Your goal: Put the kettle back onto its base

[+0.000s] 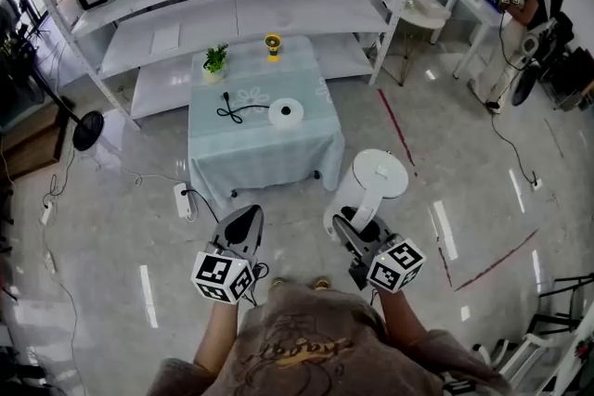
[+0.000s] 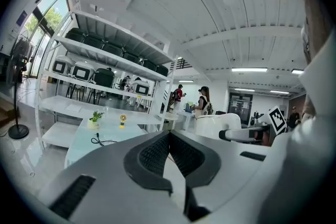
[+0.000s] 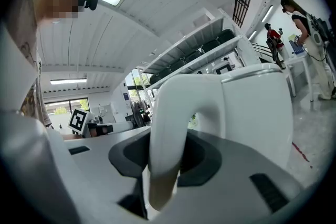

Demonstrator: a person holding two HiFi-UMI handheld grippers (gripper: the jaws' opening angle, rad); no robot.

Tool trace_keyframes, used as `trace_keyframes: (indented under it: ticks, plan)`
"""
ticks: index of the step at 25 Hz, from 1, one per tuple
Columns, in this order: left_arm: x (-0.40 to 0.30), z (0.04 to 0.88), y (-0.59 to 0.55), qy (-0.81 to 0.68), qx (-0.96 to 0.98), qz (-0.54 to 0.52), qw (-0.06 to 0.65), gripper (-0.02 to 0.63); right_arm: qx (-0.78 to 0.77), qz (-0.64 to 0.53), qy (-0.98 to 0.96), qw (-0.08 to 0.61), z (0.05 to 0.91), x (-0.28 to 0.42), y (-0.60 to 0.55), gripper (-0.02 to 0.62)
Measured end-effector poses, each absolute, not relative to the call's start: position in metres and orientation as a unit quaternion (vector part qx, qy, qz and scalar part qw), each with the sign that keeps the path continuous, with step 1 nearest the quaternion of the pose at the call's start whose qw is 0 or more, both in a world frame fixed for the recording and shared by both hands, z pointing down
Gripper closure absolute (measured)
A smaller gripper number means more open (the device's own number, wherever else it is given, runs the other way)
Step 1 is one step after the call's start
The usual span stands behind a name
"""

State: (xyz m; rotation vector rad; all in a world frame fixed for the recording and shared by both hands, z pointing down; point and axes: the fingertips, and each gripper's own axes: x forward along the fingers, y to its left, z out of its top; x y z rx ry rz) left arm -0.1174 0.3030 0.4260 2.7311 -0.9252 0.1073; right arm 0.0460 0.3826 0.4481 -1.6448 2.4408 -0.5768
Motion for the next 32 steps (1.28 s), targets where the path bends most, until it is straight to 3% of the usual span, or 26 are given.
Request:
trace_keyframes:
  ticks: [18, 32]
  plan:
    - [-0.144, 0.438, 0.238, -0.287, 0.948, 0.04, 0.133, 0.584, -0.552, -0.191, 0.809, 0.068, 0.45, 0.01, 0.323, 0.474]
    - [-0.1, 0.43, 0.132, -0.278, 0.952, 0.044, 0.117, 0.584, -0.54, -0.183, 0.819, 0.07, 0.443, 0.043, 0.205, 0.472]
